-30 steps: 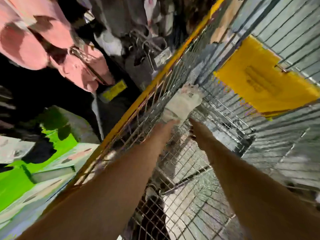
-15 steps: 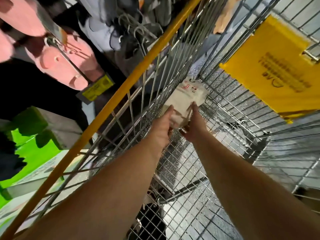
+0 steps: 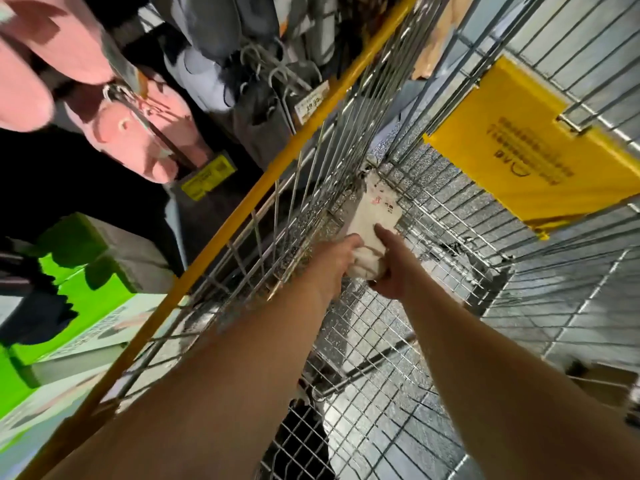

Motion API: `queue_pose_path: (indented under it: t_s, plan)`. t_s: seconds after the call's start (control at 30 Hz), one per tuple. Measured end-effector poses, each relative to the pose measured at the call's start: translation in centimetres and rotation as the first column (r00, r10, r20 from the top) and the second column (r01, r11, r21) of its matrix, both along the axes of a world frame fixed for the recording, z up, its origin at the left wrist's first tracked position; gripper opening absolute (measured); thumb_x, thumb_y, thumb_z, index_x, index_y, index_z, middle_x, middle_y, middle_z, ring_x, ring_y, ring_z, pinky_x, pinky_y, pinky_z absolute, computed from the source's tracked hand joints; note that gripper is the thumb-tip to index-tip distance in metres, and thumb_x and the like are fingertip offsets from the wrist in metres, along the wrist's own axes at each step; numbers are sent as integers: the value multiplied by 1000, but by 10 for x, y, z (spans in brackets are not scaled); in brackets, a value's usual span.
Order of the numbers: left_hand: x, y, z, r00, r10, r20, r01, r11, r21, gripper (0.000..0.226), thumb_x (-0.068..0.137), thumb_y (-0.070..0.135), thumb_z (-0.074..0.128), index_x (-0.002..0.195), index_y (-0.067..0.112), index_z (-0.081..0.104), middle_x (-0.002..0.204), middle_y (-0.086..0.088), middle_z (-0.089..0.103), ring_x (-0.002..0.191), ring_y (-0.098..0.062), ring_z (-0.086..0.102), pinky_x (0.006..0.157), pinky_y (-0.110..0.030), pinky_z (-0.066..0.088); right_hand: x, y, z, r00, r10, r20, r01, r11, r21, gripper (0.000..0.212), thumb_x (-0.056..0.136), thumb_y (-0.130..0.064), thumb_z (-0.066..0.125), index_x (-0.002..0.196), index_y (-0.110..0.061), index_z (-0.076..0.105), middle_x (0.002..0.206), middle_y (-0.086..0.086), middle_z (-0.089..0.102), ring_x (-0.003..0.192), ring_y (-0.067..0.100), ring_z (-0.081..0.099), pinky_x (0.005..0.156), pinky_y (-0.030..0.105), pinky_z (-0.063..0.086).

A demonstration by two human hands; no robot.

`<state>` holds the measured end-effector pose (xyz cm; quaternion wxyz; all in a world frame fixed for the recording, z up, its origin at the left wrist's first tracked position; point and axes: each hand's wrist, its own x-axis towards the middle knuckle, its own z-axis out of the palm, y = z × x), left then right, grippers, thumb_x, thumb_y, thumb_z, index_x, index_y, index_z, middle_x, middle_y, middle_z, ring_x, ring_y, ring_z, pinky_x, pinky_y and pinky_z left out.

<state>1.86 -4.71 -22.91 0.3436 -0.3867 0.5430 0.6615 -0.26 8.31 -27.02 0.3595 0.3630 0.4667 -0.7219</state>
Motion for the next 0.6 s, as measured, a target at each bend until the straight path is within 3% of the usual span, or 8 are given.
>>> queue_pose_path:
  t_s: [0.07,0.1,0.17,0.23,0.3,0.4,0.47,0.6]
  plan:
    - [17,-1,15,999,-39,-20,39,999,10,35,92,31,63,119,8,60,107,-11,66,84,-18,62,62,-29,43,18,4,16,1000,-19,14,18,1000,12,67,88,-42,67,138,-2,48,123,20,67,108,36,64,106,46,48]
    - [25,-2,23,998,-60,-13,60,998,10,36,91,33,63,119,10,60,113,-13,66,88,-20,61,64,-31,44,25,5,25,1000,-28,12,28,999,20,59,90,-39,66,134,-3,50,117,18,69,103,34,66,106,46,48]
    - [43,-5,45,996,-87,10,87,996,11,34,92,35,63,116,12,60,117,-14,64,97,-24,61,74,-34,48,43,4,50,1000,21,-14,-20,998,60,43,95,-34,63,126,-5,56,101,14,74,86,29,71,88,39,57]
    - [64,-10,68,991,-129,33,129,992,12,30,91,36,63,111,13,61,114,-13,63,104,-28,60,84,-36,49,63,2,77,991,128,-37,-121,983,140,34,99,-33,58,120,-7,60,99,12,75,77,22,74,69,31,60]
    - [86,-16,91,990,-131,43,129,991,41,32,87,37,65,109,13,63,110,-13,65,101,-28,61,85,-36,50,86,-2,105,980,182,-77,-163,966,203,38,100,-33,56,123,-3,59,104,14,73,80,23,73,65,30,59]
    - [116,-26,133,993,-121,19,119,990,81,41,84,44,67,112,13,64,108,-12,69,98,-27,63,94,-39,49,121,-6,149,976,175,-132,-139,960,244,57,92,-38,64,132,1,53,114,22,70,93,34,70,72,39,61]
    - [138,-34,168,991,-136,-13,136,988,68,58,84,56,66,124,15,60,115,-11,67,103,-27,63,102,-40,48,144,-7,185,967,174,-185,-129,964,233,58,92,-36,64,133,1,48,113,24,70,88,35,72,66,38,62]
    - [190,-54,233,961,-160,-224,139,985,-104,66,90,60,61,138,17,48,116,0,55,102,-16,55,92,-36,40,192,-15,263,928,184,-324,-122,972,203,51,91,-31,65,132,-8,47,103,15,73,73,27,73,54,33,60]
